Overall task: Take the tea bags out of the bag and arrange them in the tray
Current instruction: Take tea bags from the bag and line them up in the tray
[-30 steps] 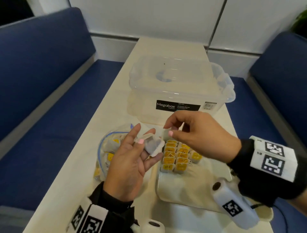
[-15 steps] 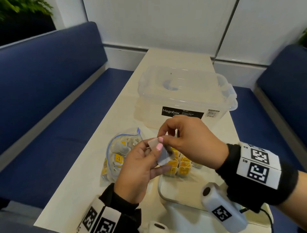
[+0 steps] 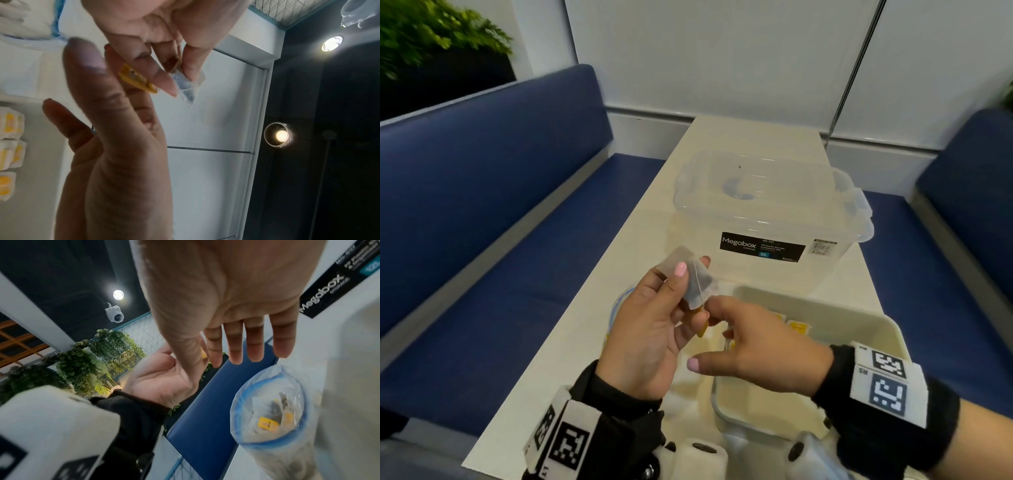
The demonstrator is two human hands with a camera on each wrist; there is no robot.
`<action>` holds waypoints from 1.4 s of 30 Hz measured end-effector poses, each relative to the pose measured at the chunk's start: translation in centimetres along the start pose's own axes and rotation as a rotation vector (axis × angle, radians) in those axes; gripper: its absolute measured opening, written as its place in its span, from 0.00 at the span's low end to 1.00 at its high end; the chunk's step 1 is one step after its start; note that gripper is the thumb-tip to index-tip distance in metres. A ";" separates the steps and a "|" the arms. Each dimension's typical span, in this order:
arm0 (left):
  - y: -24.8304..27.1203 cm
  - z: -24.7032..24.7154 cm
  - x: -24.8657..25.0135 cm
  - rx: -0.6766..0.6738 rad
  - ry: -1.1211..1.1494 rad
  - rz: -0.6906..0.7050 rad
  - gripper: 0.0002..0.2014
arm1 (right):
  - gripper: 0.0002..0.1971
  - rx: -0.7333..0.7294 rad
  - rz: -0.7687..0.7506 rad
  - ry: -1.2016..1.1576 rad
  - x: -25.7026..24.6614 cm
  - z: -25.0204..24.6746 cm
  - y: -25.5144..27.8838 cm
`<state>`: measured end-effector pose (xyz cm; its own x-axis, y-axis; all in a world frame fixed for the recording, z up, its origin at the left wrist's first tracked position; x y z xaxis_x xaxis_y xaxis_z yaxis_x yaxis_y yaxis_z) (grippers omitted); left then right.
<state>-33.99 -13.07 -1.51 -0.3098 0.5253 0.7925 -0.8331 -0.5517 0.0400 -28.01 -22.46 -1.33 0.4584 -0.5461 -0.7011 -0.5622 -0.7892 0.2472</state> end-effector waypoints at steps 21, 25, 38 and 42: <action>-0.2 -2.7 -0.9 -0.067 -0.660 0.310 0.09 | 0.15 -0.010 0.133 -0.482 -0.6 -6.0 0.7; 0.2 -1.8 -1.0 -0.098 -0.619 0.313 0.07 | 0.07 0.049 0.211 -0.400 -0.4 -6.2 -0.4; 1.3 -0.4 3.4 -0.318 -0.920 0.702 0.16 | 0.04 0.310 -0.259 0.036 -3.4 -4.6 0.0; 0.7 -1.6 2.5 -0.128 -0.649 0.384 0.07 | 0.08 0.434 -0.325 0.093 -3.9 -5.0 0.5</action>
<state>-36.06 -11.11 -0.51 -0.2899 -0.1956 0.9369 -0.7800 -0.5189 -0.3497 -26.63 -22.18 4.88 0.7036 -0.3317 -0.6284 -0.6049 -0.7438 -0.2846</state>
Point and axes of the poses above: each hand's wrist, its own y-axis away from the middle knuckle, its own z-axis out of the palm, x = y × z, the point moved 5 cm from there along -y, towards the middle knuckle, and after that the axes turned 10 degrees about z, right-handed, at the moved point
